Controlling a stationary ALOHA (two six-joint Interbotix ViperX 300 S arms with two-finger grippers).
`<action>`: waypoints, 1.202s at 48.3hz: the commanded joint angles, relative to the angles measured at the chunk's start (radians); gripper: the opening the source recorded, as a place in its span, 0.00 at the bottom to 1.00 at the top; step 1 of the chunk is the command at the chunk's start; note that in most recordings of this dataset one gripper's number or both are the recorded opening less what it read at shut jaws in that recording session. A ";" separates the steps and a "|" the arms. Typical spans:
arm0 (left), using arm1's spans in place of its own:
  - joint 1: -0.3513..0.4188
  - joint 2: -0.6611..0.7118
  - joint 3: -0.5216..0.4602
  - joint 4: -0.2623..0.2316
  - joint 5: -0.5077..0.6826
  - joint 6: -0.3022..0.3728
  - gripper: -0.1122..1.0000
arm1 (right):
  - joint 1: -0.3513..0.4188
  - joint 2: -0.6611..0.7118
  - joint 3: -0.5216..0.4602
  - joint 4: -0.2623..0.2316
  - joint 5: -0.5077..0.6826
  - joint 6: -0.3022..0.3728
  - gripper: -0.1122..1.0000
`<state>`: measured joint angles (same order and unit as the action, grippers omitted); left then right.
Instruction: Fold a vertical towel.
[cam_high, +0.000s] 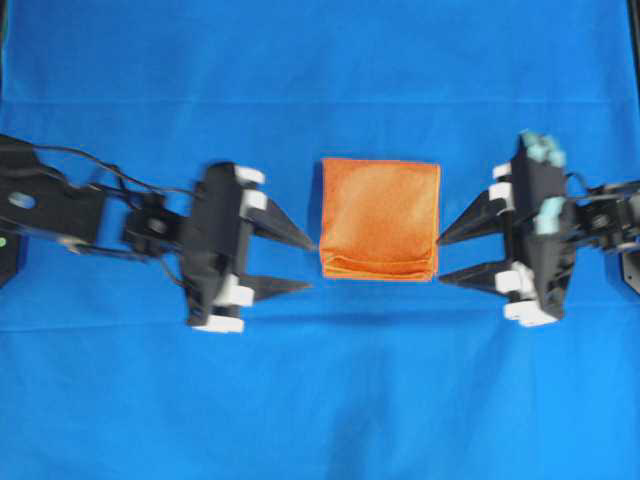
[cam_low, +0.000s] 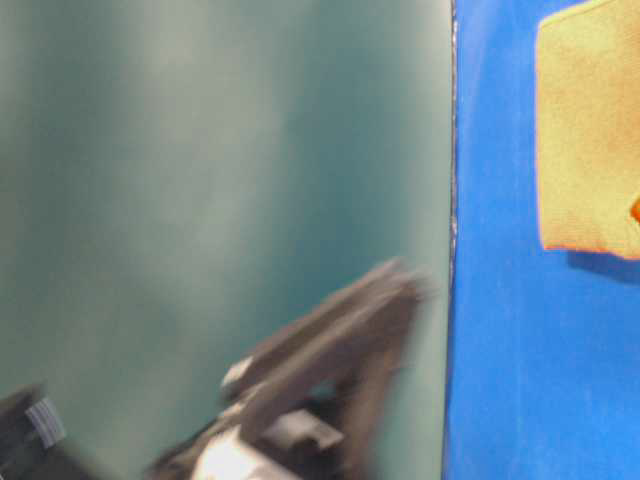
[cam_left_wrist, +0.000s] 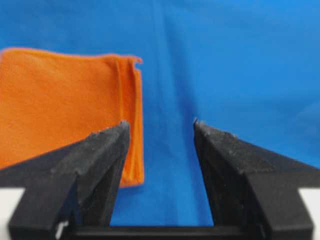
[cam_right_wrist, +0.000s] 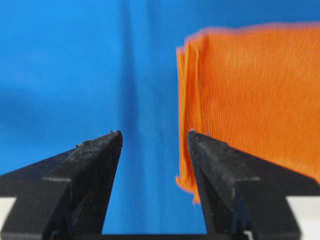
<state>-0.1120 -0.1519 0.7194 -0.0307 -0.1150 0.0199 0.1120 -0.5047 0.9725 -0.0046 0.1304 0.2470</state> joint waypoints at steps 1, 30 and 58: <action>0.003 -0.092 0.009 0.000 0.002 0.002 0.56 | -0.003 -0.072 -0.008 -0.017 -0.008 -0.003 0.63; 0.077 -0.635 0.242 0.002 0.038 0.002 0.56 | -0.100 -0.518 0.034 -0.156 0.081 -0.006 0.63; 0.118 -1.121 0.634 0.000 0.057 -0.031 0.56 | -0.138 -0.710 0.324 -0.144 -0.074 0.003 0.63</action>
<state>0.0031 -1.2379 1.3361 -0.0307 -0.0598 -0.0046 -0.0199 -1.2195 1.2870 -0.1549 0.0936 0.2470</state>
